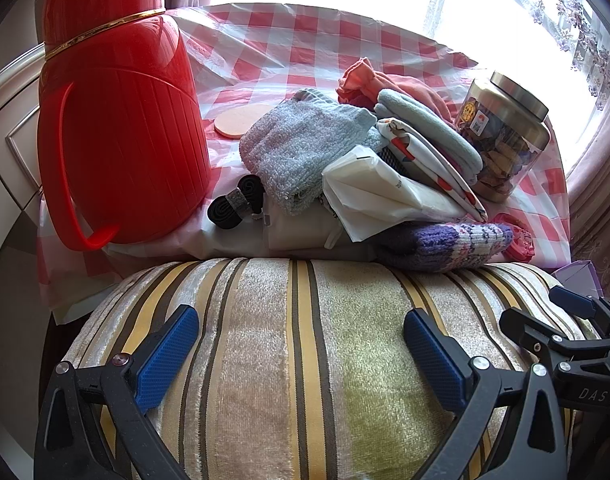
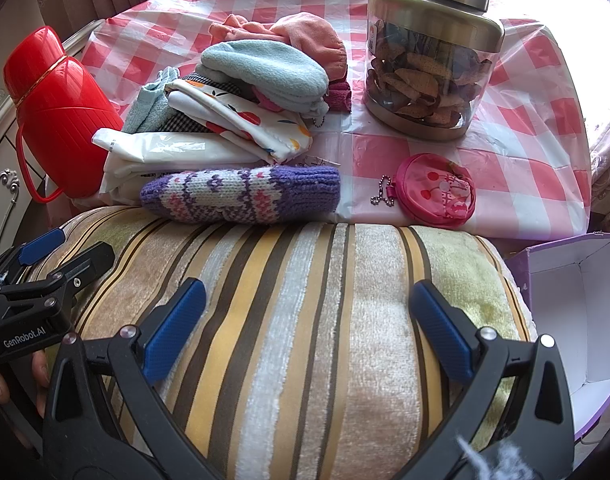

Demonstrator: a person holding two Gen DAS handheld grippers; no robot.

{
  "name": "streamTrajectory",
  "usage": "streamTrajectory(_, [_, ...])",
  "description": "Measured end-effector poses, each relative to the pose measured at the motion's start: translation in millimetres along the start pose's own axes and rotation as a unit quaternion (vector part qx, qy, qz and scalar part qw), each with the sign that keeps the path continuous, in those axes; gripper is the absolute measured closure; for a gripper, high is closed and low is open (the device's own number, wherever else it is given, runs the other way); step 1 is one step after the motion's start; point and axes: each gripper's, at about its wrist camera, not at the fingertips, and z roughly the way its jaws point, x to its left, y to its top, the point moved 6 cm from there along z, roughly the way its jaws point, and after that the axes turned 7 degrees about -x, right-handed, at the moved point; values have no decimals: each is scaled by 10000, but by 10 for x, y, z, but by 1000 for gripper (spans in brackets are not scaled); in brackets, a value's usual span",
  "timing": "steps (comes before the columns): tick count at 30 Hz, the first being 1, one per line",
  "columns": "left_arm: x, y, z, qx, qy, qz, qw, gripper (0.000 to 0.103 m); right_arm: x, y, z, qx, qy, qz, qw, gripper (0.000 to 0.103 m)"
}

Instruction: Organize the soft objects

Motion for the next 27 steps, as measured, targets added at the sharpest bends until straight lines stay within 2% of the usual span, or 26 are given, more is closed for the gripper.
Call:
streamTrajectory(18, [3, 6, -19, -24, -47, -44, 10000, 0, 1, 10, 13, 82, -2, -10, 10000, 0])
streamTrajectory(22, [28, 15, -66, -52, -203, -176, 9996, 0, -5, 23, 27, 190, 93, -50, 9998, 0])
streamTrajectory(27, [99, 82, -108, -82, -590, -632, 9962, 0, -34, 45, 4, 274, 446, -88, 9986, 0])
